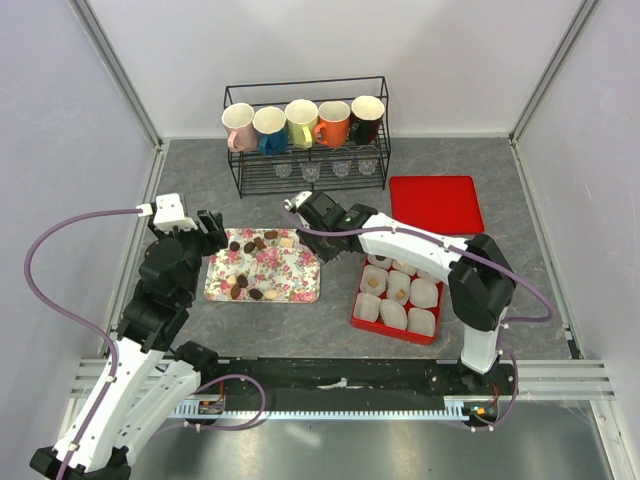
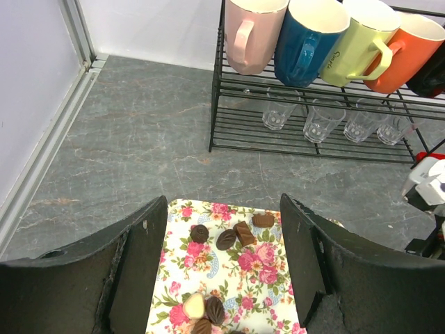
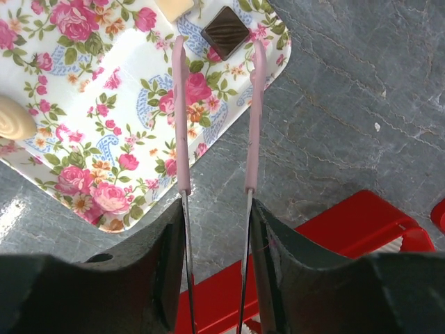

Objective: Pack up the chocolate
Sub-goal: Pick up the fake chocolate from the plate.

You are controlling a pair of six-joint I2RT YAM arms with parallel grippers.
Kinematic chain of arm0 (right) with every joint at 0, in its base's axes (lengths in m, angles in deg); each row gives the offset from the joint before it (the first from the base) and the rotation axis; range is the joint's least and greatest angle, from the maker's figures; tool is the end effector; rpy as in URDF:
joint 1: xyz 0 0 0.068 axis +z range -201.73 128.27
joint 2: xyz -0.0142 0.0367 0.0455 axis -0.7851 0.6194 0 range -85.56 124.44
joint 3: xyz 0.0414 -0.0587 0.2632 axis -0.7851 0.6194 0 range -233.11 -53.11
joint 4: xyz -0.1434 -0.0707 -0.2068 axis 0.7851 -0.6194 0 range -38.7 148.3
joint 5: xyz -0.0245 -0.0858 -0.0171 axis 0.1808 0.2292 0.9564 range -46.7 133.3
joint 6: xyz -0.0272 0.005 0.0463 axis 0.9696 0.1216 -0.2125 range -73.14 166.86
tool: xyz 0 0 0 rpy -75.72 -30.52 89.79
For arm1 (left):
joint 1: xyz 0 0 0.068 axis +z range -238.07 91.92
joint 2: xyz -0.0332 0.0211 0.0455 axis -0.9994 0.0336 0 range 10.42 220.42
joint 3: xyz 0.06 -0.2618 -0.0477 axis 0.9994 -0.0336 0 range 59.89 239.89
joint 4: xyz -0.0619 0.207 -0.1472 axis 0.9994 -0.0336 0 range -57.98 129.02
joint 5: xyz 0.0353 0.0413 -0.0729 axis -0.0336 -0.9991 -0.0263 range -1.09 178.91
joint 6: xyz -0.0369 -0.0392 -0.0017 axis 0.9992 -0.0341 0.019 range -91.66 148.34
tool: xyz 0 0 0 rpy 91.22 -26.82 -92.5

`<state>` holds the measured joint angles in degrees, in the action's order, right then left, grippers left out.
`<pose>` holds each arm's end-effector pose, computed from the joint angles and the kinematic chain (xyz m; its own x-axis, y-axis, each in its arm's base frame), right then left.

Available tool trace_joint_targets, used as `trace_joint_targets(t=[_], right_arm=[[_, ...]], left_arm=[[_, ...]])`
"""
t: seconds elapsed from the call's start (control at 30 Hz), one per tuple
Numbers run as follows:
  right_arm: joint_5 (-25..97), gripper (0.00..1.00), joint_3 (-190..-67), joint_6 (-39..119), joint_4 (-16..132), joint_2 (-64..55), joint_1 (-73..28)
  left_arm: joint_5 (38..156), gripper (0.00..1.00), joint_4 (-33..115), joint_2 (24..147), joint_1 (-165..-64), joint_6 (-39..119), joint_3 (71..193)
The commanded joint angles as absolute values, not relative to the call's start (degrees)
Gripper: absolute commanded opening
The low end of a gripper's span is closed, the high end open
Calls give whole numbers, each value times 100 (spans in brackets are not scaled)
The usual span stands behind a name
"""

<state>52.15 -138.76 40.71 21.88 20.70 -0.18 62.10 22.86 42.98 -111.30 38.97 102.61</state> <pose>0.2553 0.3127 0.2453 -0.5961 -0.5803 -0.5549 -0.6617 0.7465 -0.0700 0.1288 -0.0377 0.3469 -0.0834 -0.1435 -0.9861 -0.0769 0.9875 -0.1372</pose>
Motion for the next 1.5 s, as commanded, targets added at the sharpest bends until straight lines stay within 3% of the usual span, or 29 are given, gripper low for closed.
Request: trace_joint_targets(t=[0.0,0.63,1.3,1.47], right_arm=[[5183,47,-14206,4229,2341,2210,4],[5201,50,-14452,4378,2376,2694,-93],[5165,44,-14469,4440,2455,2843,-198],[5096,37,-14382,4414,2437,2677,-190]], left_arm=[[6219,73,2426,4276,-11102,4047,10225],[6210,73,2408,4268,-11102,4047,10234],[6193,73,2417,4250,-11110,4038,10225],[6184,73,2417,4250,-11101,4029,10225]])
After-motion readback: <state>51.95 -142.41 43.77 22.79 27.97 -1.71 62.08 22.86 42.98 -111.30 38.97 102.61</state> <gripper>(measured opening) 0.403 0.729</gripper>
